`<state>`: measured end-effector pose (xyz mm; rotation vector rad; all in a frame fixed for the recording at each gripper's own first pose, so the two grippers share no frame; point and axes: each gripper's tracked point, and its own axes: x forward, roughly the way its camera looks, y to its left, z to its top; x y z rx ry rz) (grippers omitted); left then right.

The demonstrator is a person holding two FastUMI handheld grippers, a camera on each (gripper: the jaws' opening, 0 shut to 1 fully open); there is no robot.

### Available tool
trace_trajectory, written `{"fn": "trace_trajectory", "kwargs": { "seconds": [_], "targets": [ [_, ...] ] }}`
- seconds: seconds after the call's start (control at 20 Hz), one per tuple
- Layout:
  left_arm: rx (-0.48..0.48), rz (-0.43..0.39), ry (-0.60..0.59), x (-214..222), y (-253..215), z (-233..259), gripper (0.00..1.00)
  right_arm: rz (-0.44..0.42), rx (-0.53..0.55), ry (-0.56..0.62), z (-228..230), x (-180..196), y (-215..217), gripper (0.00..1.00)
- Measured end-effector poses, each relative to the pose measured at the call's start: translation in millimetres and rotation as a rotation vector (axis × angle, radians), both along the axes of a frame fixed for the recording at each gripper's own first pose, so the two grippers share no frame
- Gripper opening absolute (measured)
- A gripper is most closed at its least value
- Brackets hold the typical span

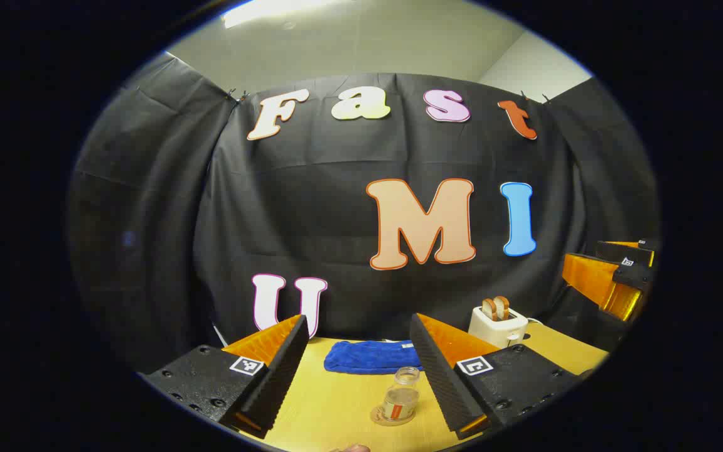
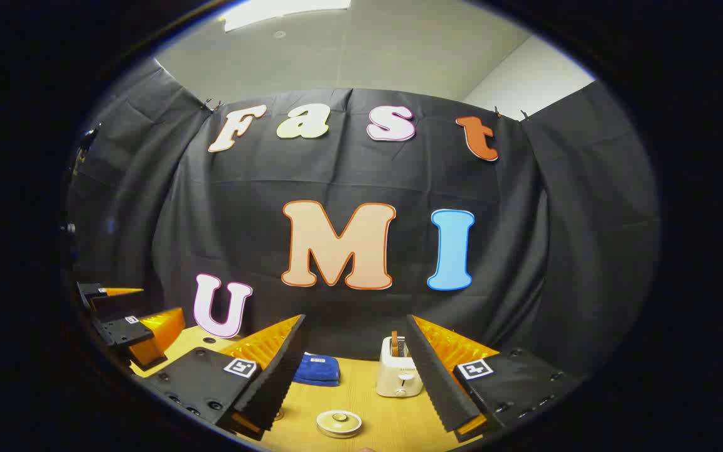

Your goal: Open the teacup lid with one hand, grasp the water bottle and pour water into the teacup with the other hand; after pouring, place the water bottle on the coaster and then close the teacup lid.

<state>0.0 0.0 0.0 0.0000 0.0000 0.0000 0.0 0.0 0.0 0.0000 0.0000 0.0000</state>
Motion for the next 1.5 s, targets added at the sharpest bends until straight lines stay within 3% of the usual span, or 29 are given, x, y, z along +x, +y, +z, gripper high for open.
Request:
{"fn": "trace_trajectory", "kwargs": {
  "seconds": [0.8,0.95,1.0,1.5],
  "targets": [
    [0.027,0.007,-0.02,-10.2,1.1,3.7,0.95,0.025,-0.011,0.033,-17.7,-5.5,3.4,0.98],
    [0.032,0.009,-0.019,-9.7,2.3,4.5,0.95,0.037,-0.014,0.045,-23.7,-3.8,6.4,0.94],
    [0.034,0.01,-0.018,-11.2,2.2,3.3,0.95,0.044,-0.009,0.051,-26.7,-3.0,7.8,0.99],
    [0.079,0.051,-0.02,-17.4,21.1,8.9,0.96,0.116,0.036,0.206,-108.1,31.7,5.7,1.0]
  ]
}}
